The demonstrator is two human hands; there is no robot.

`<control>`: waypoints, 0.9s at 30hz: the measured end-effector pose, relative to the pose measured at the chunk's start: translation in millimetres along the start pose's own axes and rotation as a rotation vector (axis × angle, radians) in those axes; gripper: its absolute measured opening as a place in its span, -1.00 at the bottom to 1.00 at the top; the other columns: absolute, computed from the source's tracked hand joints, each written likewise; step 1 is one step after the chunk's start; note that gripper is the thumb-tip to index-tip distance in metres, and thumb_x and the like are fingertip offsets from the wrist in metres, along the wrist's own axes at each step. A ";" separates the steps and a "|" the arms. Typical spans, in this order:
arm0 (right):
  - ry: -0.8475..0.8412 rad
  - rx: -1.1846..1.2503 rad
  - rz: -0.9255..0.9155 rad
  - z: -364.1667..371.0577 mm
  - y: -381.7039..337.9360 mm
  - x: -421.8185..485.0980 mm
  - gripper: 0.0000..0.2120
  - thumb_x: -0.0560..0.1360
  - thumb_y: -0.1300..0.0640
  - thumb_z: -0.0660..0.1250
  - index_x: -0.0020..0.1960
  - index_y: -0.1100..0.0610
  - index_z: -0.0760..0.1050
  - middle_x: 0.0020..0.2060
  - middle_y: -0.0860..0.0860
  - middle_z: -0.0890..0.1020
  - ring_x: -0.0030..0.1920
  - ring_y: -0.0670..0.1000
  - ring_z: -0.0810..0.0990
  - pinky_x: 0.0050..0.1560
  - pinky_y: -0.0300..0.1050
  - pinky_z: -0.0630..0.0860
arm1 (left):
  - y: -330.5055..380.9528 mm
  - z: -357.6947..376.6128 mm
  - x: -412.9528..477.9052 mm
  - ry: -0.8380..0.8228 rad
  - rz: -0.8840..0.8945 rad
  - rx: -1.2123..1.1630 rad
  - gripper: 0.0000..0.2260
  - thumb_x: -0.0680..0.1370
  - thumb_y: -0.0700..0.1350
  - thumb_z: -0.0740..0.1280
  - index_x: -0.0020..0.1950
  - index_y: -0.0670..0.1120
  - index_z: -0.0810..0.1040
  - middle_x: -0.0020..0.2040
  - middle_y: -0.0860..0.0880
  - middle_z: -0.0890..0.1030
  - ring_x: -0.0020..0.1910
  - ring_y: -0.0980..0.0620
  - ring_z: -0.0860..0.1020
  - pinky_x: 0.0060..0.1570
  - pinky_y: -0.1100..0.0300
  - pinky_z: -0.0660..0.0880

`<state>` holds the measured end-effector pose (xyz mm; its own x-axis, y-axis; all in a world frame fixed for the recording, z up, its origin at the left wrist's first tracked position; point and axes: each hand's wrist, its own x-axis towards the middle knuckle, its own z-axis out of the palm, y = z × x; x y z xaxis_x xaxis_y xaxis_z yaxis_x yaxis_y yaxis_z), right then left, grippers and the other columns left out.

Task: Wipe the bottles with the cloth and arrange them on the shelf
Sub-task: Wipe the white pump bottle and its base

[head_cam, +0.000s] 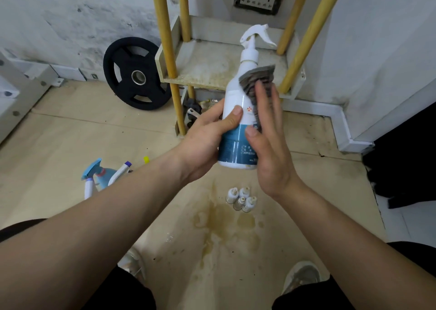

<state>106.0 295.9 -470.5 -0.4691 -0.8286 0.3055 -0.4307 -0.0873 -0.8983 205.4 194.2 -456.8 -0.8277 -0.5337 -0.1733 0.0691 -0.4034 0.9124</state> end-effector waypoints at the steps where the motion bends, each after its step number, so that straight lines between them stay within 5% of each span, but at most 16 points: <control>1: -0.039 -0.034 -0.022 2.6 -0.9 -3.6 -0.34 0.58 -0.16 0.09 0.63 -0.07 0.02 0.66 -0.03 -0.10 0.59 -0.27 -0.04 0.49 -0.36 0.09 | 0.8 -1.0 1.3 0.019 0.007 -0.054 -0.70 0.70 -0.10 0.21 0.40 -0.14 0.48 0.24 -0.21 0.62 0.15 -0.16 0.63 0.03 -0.01 0.62; 5: -0.158 -0.084 -0.060 15.0 -0.2 -21.9 -0.33 0.59 -0.13 0.10 0.65 0.05 0.08 0.66 -0.01 -0.10 0.63 -0.13 -0.04 0.58 -0.12 0.12 | 8.7 -13.7 8.1 0.127 0.003 -0.115 -0.69 0.69 -0.11 0.19 0.39 -0.19 0.48 0.26 -0.26 0.60 0.15 -0.19 0.61 0.11 -0.09 0.60; 10: -0.167 -0.110 -0.093 22.3 1.1 -31.5 -0.34 0.57 -0.09 0.13 0.63 0.06 0.09 0.66 0.03 -0.06 0.64 -0.10 -0.02 0.56 -0.26 0.06 | 14.1 -23.4 9.5 0.141 -0.011 -0.159 -0.60 0.69 0.02 0.21 0.44 -0.18 0.45 0.33 -0.26 0.58 0.30 -0.24 0.57 0.28 -0.20 0.52; 17: -0.046 0.036 0.005 7.7 4.9 -6.2 -0.39 0.59 -0.13 0.08 0.61 -0.11 0.06 0.66 -0.06 -0.10 0.59 -0.28 -0.05 0.47 -0.35 0.08 | 4.8 -14.5 5.9 -0.030 -0.051 -0.078 -0.65 0.70 -0.08 0.19 0.46 -0.13 0.43 0.27 -0.22 0.58 0.18 -0.17 0.59 0.08 -0.07 0.57; 21: 0.026 0.211 0.047 -0.7 12.5 8.5 -0.39 0.60 -0.13 0.05 0.63 -0.06 0.08 0.66 -0.05 -0.01 0.62 -0.21 -0.03 0.63 0.07 0.00 | -5.5 -8.3 4.6 -0.047 -0.097 -0.114 -0.64 0.68 -0.03 0.24 0.45 -0.13 0.46 0.33 -0.25 0.56 0.22 -0.21 0.59 0.17 -0.15 0.55; 24: 0.034 0.562 0.133 -3.0 10.7 16.1 -0.38 0.62 0.00 0.09 0.65 0.06 0.05 0.62 0.07 0.20 0.61 0.03 0.20 0.61 0.14 0.14 | -5.2 -6.7 5.8 -0.028 -0.105 -0.123 -0.65 0.67 -0.02 0.25 0.41 -0.13 0.48 0.31 -0.24 0.58 0.21 -0.22 0.59 0.17 -0.18 0.55; 27: 0.028 0.688 0.244 -2.1 6.2 12.6 -0.32 0.59 0.01 0.15 0.66 0.06 0.04 0.55 0.08 0.35 0.49 0.03 0.43 0.48 0.07 0.39 | -4.4 -5.6 7.4 0.025 -0.094 -0.181 -0.66 0.68 -0.02 0.23 0.41 -0.13 0.49 0.34 -0.23 0.57 0.26 -0.24 0.58 0.22 -0.23 0.54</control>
<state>95.8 286.1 -471.6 -0.5138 -0.8550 0.0713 0.2658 -0.2376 -0.9343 202.1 187.9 -464.2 -0.8215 -0.5044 -0.2660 0.0929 -0.5786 0.8103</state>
